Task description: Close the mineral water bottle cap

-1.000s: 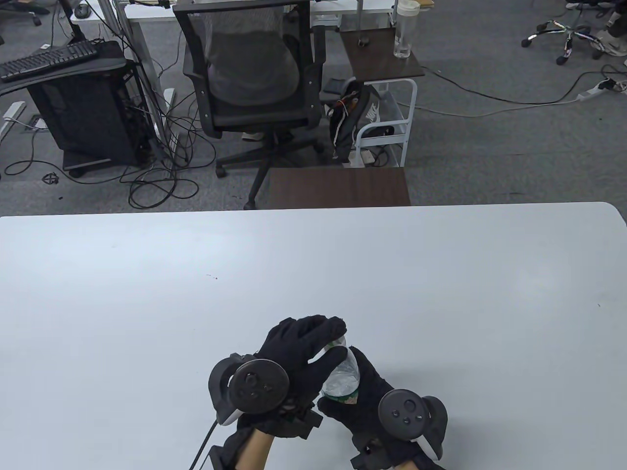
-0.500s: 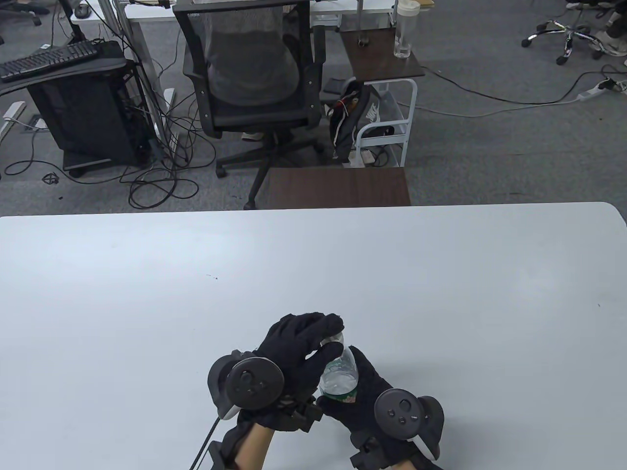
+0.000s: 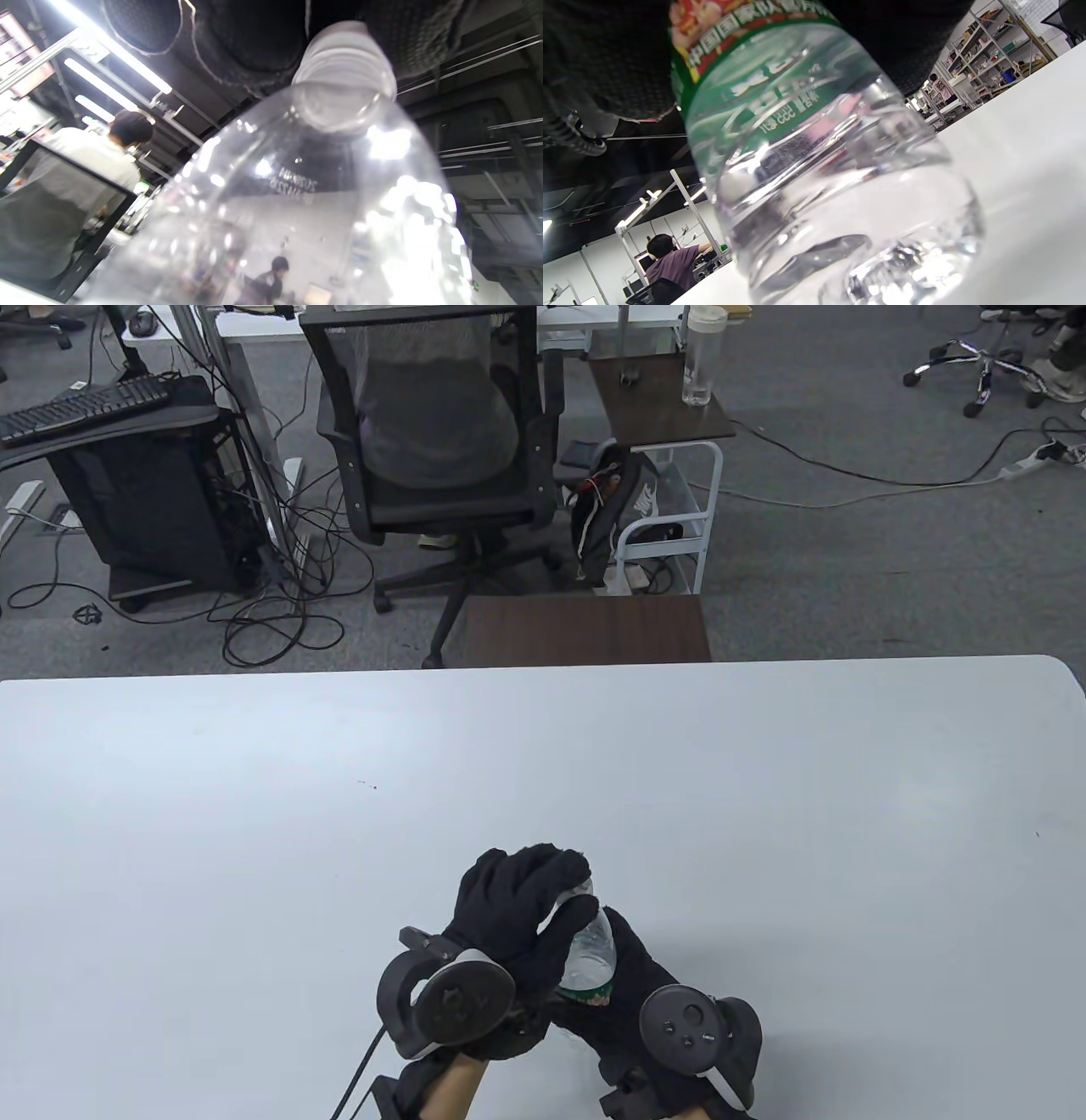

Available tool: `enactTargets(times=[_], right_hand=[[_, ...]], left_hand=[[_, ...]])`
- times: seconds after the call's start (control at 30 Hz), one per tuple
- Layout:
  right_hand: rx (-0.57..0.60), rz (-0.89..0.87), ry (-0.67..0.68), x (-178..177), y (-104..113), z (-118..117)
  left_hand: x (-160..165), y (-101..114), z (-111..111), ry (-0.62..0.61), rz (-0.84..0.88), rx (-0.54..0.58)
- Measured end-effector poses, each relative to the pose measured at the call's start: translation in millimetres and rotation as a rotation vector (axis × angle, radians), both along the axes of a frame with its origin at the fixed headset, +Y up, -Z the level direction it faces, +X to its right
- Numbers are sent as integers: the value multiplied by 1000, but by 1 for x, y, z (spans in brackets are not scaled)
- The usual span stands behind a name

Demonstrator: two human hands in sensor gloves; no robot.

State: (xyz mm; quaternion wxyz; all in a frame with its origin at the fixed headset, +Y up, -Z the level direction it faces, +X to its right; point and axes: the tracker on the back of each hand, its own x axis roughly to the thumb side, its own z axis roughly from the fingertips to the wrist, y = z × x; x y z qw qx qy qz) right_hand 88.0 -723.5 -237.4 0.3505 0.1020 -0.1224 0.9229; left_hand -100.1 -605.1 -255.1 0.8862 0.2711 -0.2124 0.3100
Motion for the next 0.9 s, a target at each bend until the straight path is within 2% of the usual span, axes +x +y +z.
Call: enactTargets(times=[0.07,0.13,0.27,0.47,0.7,0.8,0.9], right_hand=[[-3,-1,10,2,0,-1],[2,-2,2,3,0,-1],[5,4,0,4,1,-1],[6,11,2,0,2,0],[6,17,4,1,2,0],[-2,9,8,1,3,0],[-11,-7,17,2,2,0]], left_hand=[[-1,-1,-5,-89,-1,-114],[-2,-7,-11,-203,68,-223],[-5,-14,-20,-296,229,-277],[-8,-12,-15,-175,228,-158],[-7,-15,-13,-95,293,-132],[-7,-15,-14,-118,301,-157],[-7,-15,-16,-195,292,-197]])
